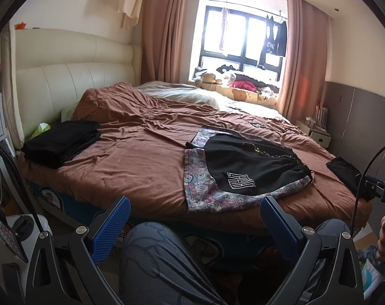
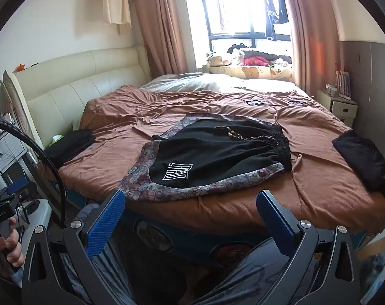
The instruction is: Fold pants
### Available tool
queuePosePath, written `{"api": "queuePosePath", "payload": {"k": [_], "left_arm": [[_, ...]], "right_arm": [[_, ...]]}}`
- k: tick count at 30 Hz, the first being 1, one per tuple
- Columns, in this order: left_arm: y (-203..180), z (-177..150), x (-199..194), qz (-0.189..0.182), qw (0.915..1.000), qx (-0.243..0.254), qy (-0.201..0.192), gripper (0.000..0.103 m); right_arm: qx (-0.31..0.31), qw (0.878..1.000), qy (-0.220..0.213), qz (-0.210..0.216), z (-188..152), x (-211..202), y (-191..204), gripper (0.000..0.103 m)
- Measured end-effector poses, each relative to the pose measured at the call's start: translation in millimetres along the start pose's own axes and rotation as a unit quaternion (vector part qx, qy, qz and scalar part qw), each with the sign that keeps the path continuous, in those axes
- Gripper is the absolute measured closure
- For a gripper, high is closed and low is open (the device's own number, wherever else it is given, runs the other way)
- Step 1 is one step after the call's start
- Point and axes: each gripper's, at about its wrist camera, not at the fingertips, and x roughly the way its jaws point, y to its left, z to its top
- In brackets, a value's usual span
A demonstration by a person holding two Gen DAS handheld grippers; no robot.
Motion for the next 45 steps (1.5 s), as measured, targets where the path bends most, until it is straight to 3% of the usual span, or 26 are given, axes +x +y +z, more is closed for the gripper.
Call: {"api": "queuePosePath", "payload": {"k": [27,45], "left_arm": [[19.6,-2.0,109.2,-0.016,0.9955,-0.032,0.088,0.001],[22.9,-29.6,199.2,-0.083,0.9751,-0.094,0.183,0.003]], "right_arm": [[0.068,0.996,0.049,-0.039,22.3,94.8,-54.9,0.000],[0.111,0.990,0.083,-0.023,17.8,145.9,-95.4,0.000]]}}
